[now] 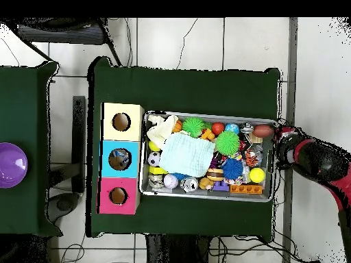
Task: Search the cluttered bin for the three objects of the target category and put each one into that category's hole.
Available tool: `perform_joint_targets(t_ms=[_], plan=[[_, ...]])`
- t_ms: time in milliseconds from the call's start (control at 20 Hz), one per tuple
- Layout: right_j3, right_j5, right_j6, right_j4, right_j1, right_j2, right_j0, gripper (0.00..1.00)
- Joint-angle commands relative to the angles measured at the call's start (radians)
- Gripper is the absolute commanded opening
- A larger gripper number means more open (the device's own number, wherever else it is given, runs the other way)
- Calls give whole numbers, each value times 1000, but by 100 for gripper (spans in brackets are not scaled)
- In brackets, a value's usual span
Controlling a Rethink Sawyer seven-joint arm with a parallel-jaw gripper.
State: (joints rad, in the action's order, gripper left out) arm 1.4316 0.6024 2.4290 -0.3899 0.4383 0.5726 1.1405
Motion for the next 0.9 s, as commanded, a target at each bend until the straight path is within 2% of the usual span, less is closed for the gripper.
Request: perform_joint_targets(t_ms=[50, 250, 700, 900], plan=[[-76, 12, -350, -78, -90, 87, 15, 100], [-49, 17, -311, -78, -84, 86, 15, 100], [62, 28, -217, -46, 26, 81, 0, 100], [81, 20, -192, -42, 36, 75, -11, 100]])
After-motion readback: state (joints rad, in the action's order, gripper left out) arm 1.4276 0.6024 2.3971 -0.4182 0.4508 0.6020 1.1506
